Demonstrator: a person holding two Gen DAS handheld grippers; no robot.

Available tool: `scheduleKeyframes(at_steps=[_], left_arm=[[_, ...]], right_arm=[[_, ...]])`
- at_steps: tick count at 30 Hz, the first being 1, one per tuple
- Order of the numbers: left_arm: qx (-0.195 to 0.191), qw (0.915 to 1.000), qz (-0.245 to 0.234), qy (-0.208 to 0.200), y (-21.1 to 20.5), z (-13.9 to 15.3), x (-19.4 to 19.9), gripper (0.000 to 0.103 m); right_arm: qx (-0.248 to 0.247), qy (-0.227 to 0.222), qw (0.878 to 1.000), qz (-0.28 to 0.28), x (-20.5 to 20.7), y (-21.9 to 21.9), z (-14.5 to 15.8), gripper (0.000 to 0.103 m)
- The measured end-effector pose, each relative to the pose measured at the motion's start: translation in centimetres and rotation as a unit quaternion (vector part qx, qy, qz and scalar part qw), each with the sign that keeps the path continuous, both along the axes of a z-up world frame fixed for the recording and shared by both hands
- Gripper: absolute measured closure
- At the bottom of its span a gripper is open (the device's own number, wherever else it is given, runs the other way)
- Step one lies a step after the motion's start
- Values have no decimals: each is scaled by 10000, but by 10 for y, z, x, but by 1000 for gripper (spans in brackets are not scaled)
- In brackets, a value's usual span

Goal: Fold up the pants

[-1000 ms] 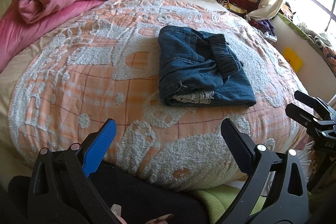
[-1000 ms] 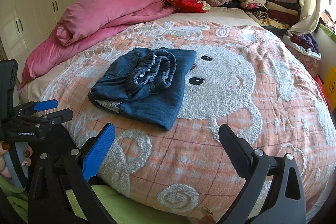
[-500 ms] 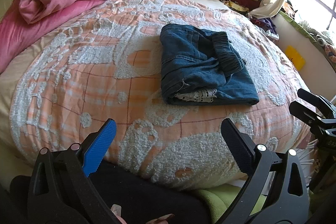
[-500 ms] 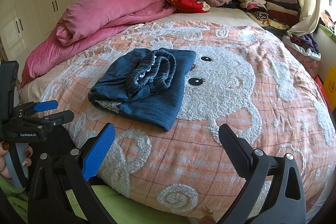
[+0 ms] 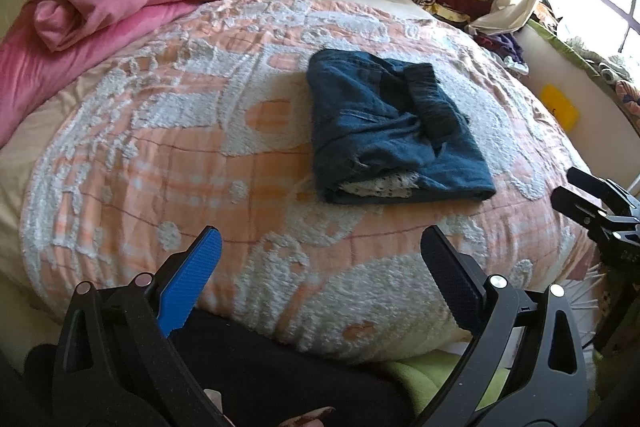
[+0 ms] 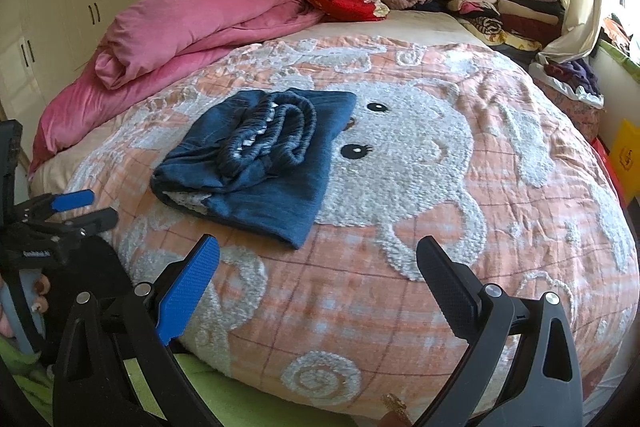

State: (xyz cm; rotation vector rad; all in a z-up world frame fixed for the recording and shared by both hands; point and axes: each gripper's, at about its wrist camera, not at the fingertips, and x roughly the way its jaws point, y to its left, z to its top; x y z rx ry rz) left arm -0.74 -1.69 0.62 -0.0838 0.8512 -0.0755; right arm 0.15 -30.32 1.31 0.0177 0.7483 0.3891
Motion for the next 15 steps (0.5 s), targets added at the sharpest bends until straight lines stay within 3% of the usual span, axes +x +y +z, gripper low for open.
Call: scheduleKeyframes(at_steps=[6, 9, 15], left_arm=[[69, 9986, 510, 99, 29, -3, 17, 10], [27, 9958, 907, 125, 64, -1, 40, 10], [352, 9781, 1995, 471, 167, -10, 136, 10]], right_arm=[[21, 60, 9993, -369, 20, -25, -6, 5], [44, 83, 9976, -683, 42, -49, -11, 5], [-213, 196, 9826, -1835, 117, -141, -25, 5]])
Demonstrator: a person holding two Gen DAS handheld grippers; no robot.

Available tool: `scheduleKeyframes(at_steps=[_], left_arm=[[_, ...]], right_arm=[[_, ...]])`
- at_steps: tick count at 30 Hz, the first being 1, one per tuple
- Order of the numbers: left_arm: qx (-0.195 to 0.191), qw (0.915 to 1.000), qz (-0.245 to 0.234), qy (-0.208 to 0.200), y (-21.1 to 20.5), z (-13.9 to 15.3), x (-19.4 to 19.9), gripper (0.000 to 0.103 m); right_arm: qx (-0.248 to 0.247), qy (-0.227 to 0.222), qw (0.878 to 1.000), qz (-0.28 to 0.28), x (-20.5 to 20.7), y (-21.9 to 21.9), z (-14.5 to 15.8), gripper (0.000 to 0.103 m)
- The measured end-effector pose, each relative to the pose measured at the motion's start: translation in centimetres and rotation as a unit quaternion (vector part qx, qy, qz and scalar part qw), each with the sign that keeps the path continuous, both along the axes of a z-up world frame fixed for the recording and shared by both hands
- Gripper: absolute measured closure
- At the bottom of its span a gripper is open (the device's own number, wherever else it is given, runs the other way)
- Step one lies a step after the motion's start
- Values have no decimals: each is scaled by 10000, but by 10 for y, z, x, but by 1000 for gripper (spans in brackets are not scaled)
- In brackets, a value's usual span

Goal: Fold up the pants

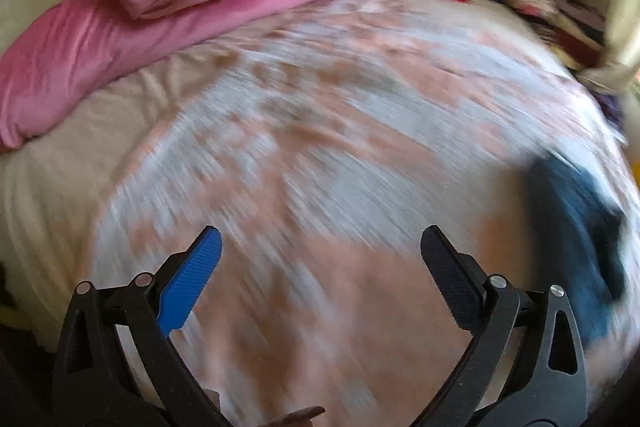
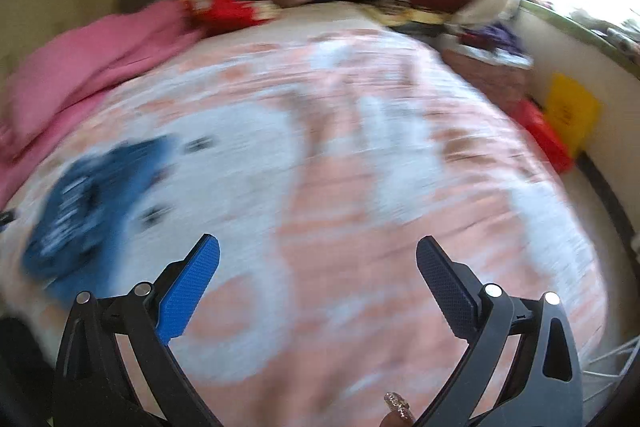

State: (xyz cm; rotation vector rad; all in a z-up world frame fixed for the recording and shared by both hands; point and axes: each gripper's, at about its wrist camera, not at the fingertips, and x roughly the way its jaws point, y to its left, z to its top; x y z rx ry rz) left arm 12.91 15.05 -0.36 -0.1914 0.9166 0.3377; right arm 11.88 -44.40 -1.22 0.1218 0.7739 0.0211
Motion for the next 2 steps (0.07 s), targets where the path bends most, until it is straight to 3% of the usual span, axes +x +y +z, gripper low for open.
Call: scheduleKeyframes(at_steps=[2], left_arm=[[77, 9996, 257, 89, 24, -8, 29, 10]], right_arm=[[-88, 214, 9987, -449, 30, -35, -9, 5]])
